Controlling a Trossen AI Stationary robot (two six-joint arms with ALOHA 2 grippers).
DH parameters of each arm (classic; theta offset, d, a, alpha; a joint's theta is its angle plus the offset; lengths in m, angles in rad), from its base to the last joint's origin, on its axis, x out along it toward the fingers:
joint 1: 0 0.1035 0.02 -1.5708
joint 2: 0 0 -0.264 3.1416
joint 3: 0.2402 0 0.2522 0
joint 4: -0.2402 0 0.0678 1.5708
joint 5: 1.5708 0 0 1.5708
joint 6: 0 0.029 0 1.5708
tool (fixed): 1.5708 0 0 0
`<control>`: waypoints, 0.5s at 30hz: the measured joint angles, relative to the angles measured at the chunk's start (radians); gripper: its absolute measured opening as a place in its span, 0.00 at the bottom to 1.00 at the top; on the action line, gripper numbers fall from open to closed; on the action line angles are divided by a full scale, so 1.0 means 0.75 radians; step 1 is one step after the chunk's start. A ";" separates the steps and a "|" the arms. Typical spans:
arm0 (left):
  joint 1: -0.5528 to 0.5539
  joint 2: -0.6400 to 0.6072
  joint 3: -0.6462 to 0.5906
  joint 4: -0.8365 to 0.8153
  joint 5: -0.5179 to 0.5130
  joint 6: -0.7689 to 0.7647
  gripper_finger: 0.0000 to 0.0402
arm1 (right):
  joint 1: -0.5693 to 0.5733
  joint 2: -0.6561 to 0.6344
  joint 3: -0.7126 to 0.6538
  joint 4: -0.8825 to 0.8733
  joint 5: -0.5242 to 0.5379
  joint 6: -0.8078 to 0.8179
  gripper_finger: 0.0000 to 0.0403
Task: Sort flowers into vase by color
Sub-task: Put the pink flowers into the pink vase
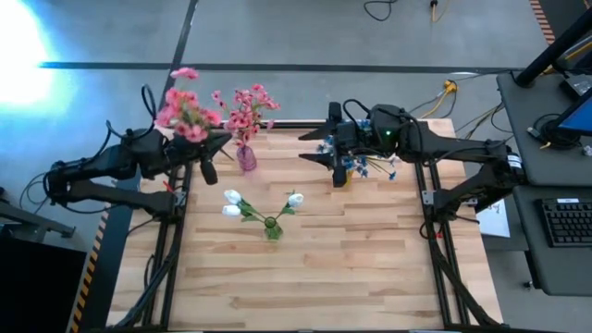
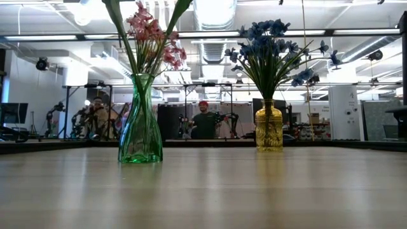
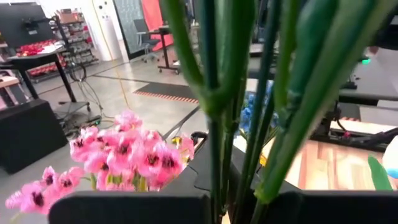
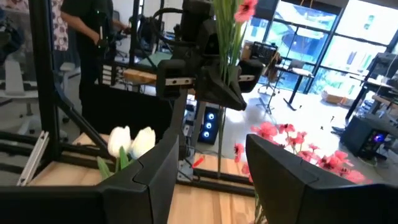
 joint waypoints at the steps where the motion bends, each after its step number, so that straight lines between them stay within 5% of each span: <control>1: 0.000 -0.025 -0.034 0.021 0.000 -0.001 0.00 | 0.000 -0.003 0.000 -0.009 0.006 -0.004 0.44; 15: 0.000 -0.319 -0.481 0.276 -0.070 -0.016 0.00 | 0.000 -0.047 0.000 -0.213 0.032 -0.058 0.39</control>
